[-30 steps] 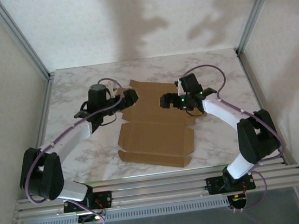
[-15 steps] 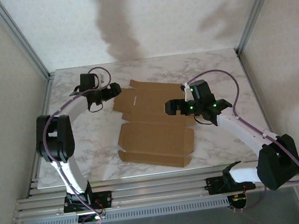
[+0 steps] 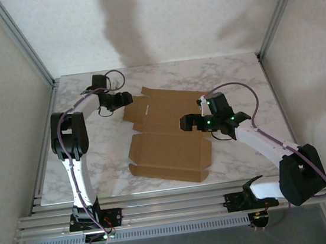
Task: Fold the paper box
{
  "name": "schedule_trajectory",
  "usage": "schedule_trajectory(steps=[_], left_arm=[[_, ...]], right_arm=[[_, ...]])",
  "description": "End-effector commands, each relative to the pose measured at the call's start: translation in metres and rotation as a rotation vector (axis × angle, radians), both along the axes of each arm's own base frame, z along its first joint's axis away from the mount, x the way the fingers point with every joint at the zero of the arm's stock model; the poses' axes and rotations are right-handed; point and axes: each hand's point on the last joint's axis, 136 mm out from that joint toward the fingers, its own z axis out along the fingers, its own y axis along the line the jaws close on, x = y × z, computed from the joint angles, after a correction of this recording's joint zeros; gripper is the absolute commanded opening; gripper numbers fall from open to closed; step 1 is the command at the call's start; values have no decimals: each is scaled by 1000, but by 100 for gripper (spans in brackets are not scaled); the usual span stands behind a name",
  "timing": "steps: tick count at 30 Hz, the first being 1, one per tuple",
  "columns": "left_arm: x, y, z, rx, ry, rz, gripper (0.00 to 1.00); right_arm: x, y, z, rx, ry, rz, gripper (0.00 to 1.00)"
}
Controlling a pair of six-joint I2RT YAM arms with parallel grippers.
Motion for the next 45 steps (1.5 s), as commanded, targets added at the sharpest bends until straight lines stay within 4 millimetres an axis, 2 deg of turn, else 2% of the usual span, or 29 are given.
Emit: schedule_trajectory(steps=[1, 6, 18, 27, 31, 36, 40, 45], left_arm=[[-1, 3, -8, 18, 39, -21, 70], [5, 1, -14, 9, 52, -16, 70], [2, -14, -24, -46, 106, -76, 56], [-1, -30, 4, -144, 47, -152, 44], [-4, -31, 8, -137, 40, -176, 39], [-12, -37, 8, -116, 42, -232, 36], [-15, -40, 10, -101, 42, -256, 31], [-15, -46, 23, -93, 8, -284, 28]], right_arm=[[-2, 2, -4, 11, 7, 2, 99], [-4, 1, -7, 9, 13, -1, 99], [-3, 4, -22, 15, 50, -6, 99], [-4, 14, -59, -2, 138, -3, 99], [-9, 18, -79, -35, 189, -12, 99], [-13, 12, -104, -121, 254, -43, 99], [-16, 7, -114, -162, 284, -55, 99], [-18, 5, -122, -192, 300, -53, 99]])
